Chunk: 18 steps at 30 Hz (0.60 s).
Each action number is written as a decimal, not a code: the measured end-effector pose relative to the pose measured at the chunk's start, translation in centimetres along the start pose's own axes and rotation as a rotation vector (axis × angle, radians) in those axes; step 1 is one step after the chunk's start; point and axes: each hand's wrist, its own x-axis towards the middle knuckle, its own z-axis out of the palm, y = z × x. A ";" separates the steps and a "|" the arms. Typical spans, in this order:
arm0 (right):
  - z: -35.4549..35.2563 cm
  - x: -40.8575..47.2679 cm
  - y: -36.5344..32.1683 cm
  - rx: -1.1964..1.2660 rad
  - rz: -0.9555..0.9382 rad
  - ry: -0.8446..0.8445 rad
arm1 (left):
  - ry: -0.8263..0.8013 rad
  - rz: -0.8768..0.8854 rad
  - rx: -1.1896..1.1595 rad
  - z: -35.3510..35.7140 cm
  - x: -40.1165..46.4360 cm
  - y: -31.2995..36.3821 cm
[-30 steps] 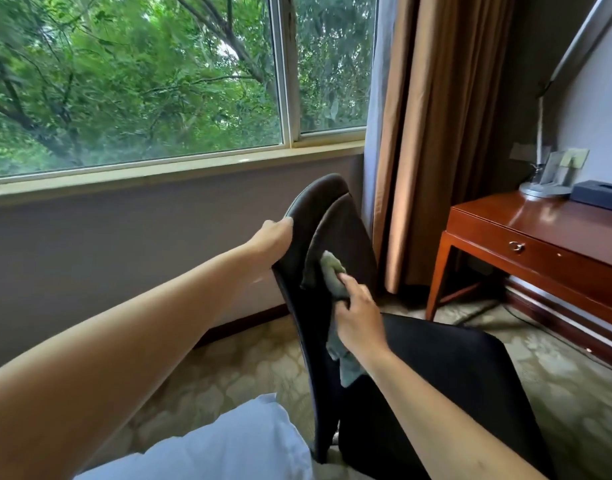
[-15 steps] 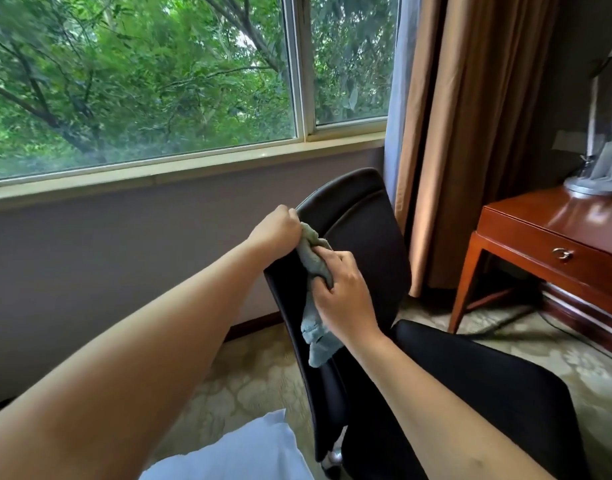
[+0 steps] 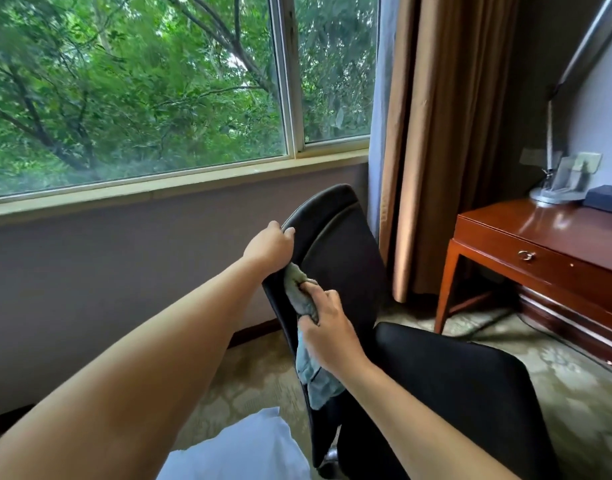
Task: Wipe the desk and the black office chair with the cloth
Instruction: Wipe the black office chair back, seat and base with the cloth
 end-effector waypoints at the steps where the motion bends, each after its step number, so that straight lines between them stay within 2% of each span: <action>1: -0.5 -0.3 -0.1 0.000 0.014 -0.018 | 0.009 0.000 0.009 -0.1 -0.4 0.2; 7: -2.4 -2.7 -0.5 -0.028 0.024 -0.092 | 0.016 -0.002 0.036 -0.4 -2.5 0.5; 10: -2.2 -3.1 0.3 0.013 -0.011 -0.060 | 0.035 -0.005 0.059 -0.1 -2.9 0.7; 15: -0.9 -2.3 2.4 0.050 -0.181 0.042 | 0.052 -0.003 0.124 0.3 -1.7 0.7; 18: -0.4 -0.5 3.4 -0.060 -0.317 0.130 | -0.051 -0.051 0.168 -0.4 0.0 1.5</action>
